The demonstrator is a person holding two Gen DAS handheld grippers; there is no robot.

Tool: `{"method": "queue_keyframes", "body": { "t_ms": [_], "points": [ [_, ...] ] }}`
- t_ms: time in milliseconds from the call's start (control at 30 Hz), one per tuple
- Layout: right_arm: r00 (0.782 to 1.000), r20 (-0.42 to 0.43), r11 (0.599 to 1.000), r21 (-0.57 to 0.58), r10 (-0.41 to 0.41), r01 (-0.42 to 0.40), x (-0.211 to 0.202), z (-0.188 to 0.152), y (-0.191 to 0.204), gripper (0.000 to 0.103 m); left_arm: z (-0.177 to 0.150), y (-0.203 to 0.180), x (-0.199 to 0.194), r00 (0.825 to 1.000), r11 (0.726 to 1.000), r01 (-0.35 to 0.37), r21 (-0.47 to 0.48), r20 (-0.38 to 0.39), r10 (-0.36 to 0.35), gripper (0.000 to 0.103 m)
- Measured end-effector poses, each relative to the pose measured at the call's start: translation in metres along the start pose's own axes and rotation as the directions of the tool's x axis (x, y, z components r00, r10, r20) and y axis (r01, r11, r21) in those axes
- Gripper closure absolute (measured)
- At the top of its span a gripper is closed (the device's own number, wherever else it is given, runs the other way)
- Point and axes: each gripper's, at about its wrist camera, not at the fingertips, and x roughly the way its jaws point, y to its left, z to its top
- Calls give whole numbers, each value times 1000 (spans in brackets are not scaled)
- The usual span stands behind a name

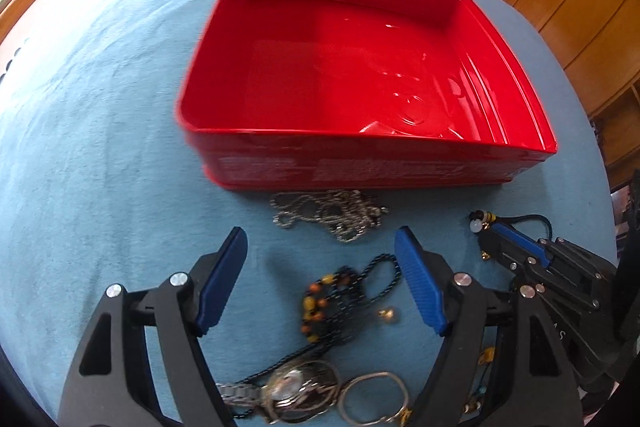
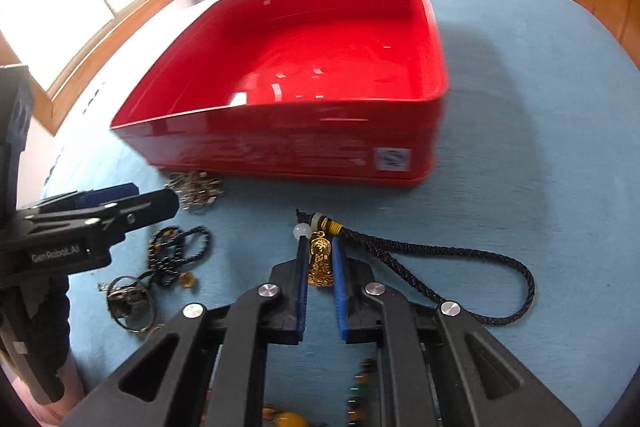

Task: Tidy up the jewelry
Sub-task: 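Grasp the black cord with gold pendant with the right tool while the left tool grasps the silver chain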

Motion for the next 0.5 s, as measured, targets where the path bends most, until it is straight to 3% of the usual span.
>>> {"method": "queue_keyframes", "body": {
  "t_ms": [167, 300, 400, 467, 500],
  "points": [
    [1000, 1, 1000, 10, 18, -18, 2, -1, -1, 92, 7, -14, 17, 999, 1000, 10, 1, -36, -10, 28],
    [1000, 2, 1000, 8, 16, -16, -1, -1, -5, 92, 15, -24, 28, 999, 999, -31, 15, -28, 32, 33],
    [1000, 3, 1000, 10, 20, -20, -1, -1, -6, 92, 20, -26, 32, 998, 998, -60, 18, -12, 61, 51],
    [1000, 4, 1000, 10, 20, -20, -1, -2, -3, 92, 22, -27, 32, 998, 998, -59, 20, -2, 59, 71],
    [1000, 4, 1000, 10, 20, -20, 0, -2, -2, 92, 23, -29, 33, 998, 998, -57, 26, -2, 57, 72]
  ]
}}
